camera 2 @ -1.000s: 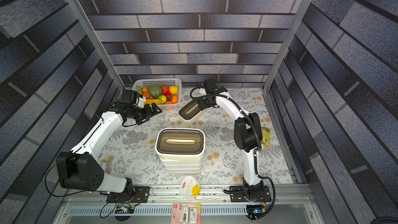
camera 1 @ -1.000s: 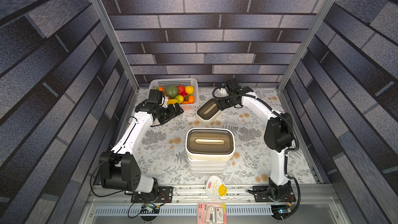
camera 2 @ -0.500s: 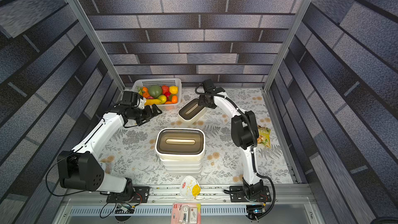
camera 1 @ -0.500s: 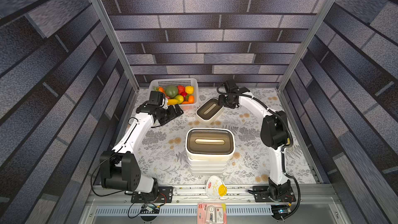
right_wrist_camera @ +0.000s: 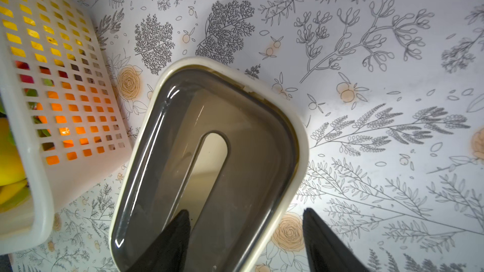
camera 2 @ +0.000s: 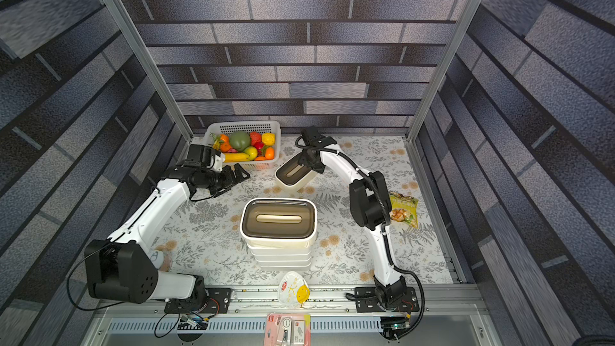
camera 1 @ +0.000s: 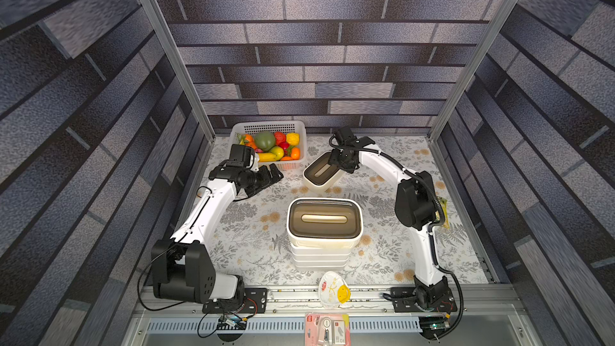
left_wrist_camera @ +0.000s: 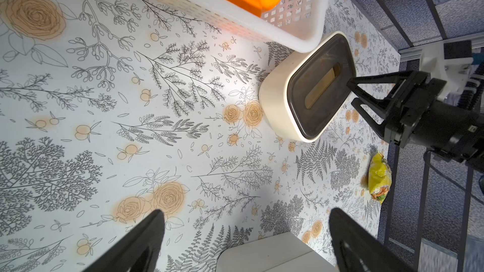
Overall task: Stack the tissue boxes
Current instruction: Move the tissue box to the center of the board.
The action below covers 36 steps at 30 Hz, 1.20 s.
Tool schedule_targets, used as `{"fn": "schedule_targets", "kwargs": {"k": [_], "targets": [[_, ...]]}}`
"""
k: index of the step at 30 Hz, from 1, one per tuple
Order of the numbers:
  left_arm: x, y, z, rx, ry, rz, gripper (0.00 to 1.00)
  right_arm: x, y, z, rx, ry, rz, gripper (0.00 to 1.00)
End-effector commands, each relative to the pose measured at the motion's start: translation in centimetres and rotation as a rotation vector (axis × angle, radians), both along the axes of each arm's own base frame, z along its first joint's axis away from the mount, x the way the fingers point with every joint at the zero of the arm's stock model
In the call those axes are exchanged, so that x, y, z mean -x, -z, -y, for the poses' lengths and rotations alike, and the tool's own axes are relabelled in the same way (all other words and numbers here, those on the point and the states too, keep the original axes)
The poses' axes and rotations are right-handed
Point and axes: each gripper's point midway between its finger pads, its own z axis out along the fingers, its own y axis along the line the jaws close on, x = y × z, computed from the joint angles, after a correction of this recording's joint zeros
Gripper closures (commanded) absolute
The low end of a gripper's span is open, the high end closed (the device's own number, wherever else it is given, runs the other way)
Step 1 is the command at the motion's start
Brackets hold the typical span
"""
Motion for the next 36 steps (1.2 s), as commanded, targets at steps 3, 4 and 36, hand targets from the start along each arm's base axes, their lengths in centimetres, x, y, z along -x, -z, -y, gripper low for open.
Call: {"fn": "schedule_targets", "kwargs": {"k": [3,4,36], "targets": [[0.5,-0.1,0.0,0.013,0.014,0.018,0.00,0.1,1.2,0.6,0.050,0.063,-0.034,0.31],[0.5,-0.1,0.0,0.014,0.016,0.018,0.00,0.1,1.6,0.7,0.054,0.069,-0.039,0.31],[1.9,-0.6,-0.9,0.042,0.028,0.052,0.00,-1.4,4.3,5.8,0.241,0.155,-0.109,0.32]]}}
